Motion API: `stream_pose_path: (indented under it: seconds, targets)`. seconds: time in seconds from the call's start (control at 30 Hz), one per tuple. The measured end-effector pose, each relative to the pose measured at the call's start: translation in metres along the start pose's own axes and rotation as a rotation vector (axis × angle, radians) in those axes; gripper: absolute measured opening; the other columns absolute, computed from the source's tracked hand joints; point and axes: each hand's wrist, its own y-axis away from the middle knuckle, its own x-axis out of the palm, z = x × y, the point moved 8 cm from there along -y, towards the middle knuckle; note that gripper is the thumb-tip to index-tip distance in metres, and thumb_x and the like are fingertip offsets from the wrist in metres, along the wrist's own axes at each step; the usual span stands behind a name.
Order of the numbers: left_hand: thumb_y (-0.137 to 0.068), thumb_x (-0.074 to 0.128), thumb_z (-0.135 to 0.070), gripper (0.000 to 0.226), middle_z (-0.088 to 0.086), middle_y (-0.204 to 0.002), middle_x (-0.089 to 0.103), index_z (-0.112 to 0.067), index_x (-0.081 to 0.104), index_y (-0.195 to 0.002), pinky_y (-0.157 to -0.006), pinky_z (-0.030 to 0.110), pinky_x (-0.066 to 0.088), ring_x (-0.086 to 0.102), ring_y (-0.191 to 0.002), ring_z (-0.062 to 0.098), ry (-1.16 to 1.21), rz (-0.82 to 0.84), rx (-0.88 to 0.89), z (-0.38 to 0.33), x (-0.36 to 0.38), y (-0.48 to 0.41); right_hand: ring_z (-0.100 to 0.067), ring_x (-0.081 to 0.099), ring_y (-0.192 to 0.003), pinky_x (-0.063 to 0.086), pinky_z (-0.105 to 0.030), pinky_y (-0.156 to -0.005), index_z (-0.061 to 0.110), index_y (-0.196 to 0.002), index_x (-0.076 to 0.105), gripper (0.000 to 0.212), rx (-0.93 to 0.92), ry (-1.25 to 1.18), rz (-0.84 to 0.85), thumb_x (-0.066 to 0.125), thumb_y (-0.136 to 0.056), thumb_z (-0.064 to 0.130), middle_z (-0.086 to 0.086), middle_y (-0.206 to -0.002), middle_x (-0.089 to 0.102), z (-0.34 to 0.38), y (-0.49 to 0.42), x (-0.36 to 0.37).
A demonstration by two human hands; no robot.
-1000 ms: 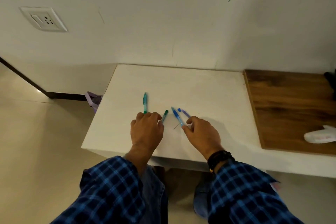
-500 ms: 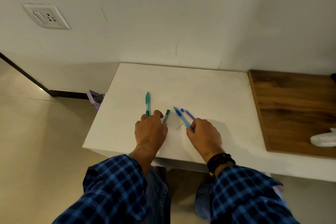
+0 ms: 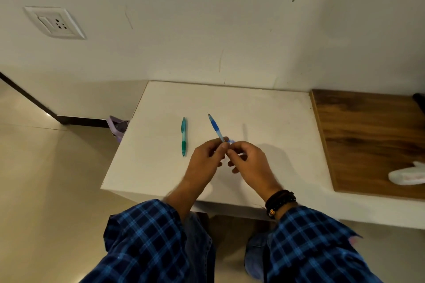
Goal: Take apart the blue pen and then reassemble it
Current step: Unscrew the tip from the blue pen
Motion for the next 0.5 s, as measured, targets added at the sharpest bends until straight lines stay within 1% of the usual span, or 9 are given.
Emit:
stream_pose_path:
  seconds: [0.07, 0.13, 0.23, 0.33, 0.4, 0.5]
  targets:
    - [-0.101, 0.051, -0.033, 0.025, -0.011, -0.100, 0.073, -0.032, 0.066, -0.121, -0.076, 0.020, 0.058, 0.068, -0.094, 0.009, 0.075, 0.012, -0.026, 0.001, 0.000, 0.000, -0.002, 0.070, -0.080, 0.058, -0.017, -0.065, 0.018, -0.116, 0.068, 0.021, -0.015, 0.010, -0.002, 0.064, -0.098, 0.029, 0.005, -0.096, 0.072, 0.000, 0.000, 0.000]
    - [-0.101, 0.052, -0.033, 0.023, -0.009, -0.101, 0.074, -0.032, 0.067, -0.118, -0.078, 0.022, 0.058, 0.069, -0.096, 0.011, 0.133, 0.005, -0.067, 0.005, -0.001, 0.001, -0.005, 0.070, -0.082, 0.059, -0.018, -0.067, 0.017, -0.114, 0.069, 0.021, -0.017, -0.001, -0.013, 0.065, -0.097, 0.029, 0.006, -0.096, 0.072, 0.000, -0.001, -0.001]
    - [-0.101, 0.052, -0.032, 0.024, -0.006, -0.103, 0.075, -0.026, 0.068, -0.118, -0.079, 0.021, 0.057, 0.071, -0.098, 0.013, 0.234, -0.009, -0.131, 0.009, -0.002, 0.001, -0.010, 0.072, -0.084, 0.062, -0.023, -0.074, 0.015, -0.112, 0.071, 0.020, -0.009, -0.036, -0.007, 0.068, -0.096, 0.025, 0.003, -0.097, 0.074, -0.001, -0.003, -0.002]
    - [-0.100, 0.053, -0.029, 0.023, 0.000, -0.103, 0.076, -0.021, 0.069, -0.116, -0.081, 0.023, 0.057, 0.072, -0.100, 0.015, 0.411, -0.060, -0.202, 0.014, -0.008, 0.003, -0.015, 0.074, -0.085, 0.063, -0.030, -0.080, 0.016, -0.110, 0.072, 0.016, 0.013, -0.073, 0.016, 0.068, -0.095, 0.020, -0.001, -0.096, 0.075, -0.005, -0.003, -0.001]
    - [-0.100, 0.053, -0.027, 0.024, 0.005, -0.104, 0.076, -0.017, 0.069, -0.115, -0.084, 0.027, 0.057, 0.073, -0.100, 0.018, 0.525, -0.077, -0.251, 0.016, -0.010, 0.004, -0.015, 0.074, -0.083, 0.063, -0.031, -0.080, 0.016, -0.108, 0.072, 0.013, 0.017, -0.083, 0.013, 0.068, -0.095, 0.017, -0.002, -0.093, 0.075, -0.004, -0.002, -0.002]
    - [-0.100, 0.052, -0.026, 0.026, 0.008, -0.106, 0.076, -0.013, 0.067, -0.117, -0.084, 0.028, 0.059, 0.073, -0.098, 0.020, 0.621, -0.073, -0.290, 0.016, -0.007, 0.005, -0.016, 0.074, -0.080, 0.063, -0.030, -0.077, 0.012, -0.106, 0.074, 0.012, 0.003, -0.151, -0.036, 0.068, -0.095, 0.014, -0.003, -0.089, 0.076, 0.001, 0.000, -0.007]
